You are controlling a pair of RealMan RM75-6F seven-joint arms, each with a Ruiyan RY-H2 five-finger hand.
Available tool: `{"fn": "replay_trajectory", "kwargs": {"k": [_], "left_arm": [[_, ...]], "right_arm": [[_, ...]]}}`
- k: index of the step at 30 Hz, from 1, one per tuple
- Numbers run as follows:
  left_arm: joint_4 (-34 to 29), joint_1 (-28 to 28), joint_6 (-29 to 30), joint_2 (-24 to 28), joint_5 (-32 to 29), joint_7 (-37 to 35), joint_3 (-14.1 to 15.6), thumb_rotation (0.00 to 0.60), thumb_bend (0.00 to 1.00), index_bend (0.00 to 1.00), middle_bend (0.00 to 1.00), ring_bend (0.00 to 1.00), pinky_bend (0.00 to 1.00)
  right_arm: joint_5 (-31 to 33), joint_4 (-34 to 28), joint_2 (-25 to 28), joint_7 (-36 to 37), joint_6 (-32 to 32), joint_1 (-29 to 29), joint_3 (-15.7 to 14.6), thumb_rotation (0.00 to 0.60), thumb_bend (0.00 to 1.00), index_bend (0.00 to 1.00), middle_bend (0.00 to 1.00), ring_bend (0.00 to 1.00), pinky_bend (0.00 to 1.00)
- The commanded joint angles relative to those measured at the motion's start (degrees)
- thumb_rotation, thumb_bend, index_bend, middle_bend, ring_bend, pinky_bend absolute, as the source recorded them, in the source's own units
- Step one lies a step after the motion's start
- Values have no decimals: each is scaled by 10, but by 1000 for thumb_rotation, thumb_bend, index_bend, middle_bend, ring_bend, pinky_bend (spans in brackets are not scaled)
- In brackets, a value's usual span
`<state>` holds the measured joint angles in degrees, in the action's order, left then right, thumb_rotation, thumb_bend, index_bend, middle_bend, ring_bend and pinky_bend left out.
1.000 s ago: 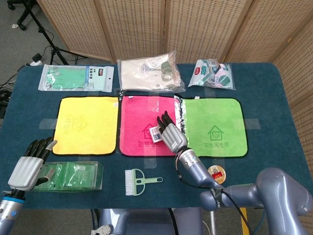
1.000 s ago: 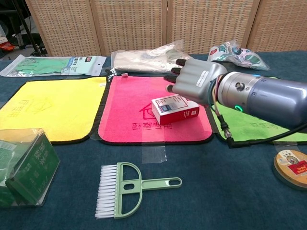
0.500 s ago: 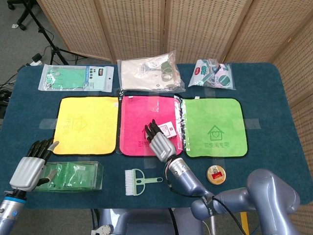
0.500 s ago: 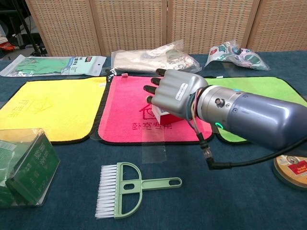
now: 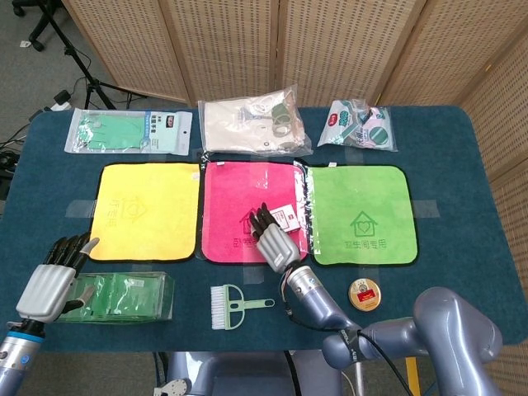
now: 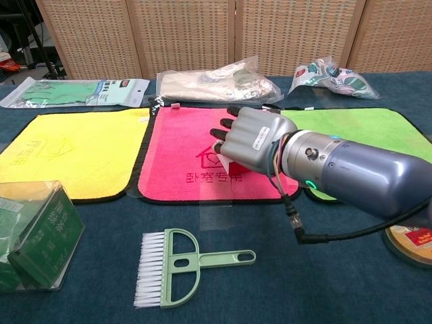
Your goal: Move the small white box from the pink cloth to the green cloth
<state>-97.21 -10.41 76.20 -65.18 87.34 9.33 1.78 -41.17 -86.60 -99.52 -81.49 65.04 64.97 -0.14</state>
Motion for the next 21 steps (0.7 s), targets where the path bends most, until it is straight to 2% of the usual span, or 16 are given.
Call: {"fn": "replay_trajectory", "kwargs": {"k": [1, 21], "left_arm": [[0, 0, -1, 0, -1, 1, 0, 600, 338, 0, 0, 0, 0], [-1, 0, 1, 2, -11, -2, -5, 600, 339, 0, 0, 0, 0]], "right_arm": [[-1, 5, 2, 6, -2, -5, -4, 600, 707, 112, 7, 0, 0], [-7, -2, 53, 30, 8, -43, -22, 600, 711, 112, 7, 0, 0]]}}
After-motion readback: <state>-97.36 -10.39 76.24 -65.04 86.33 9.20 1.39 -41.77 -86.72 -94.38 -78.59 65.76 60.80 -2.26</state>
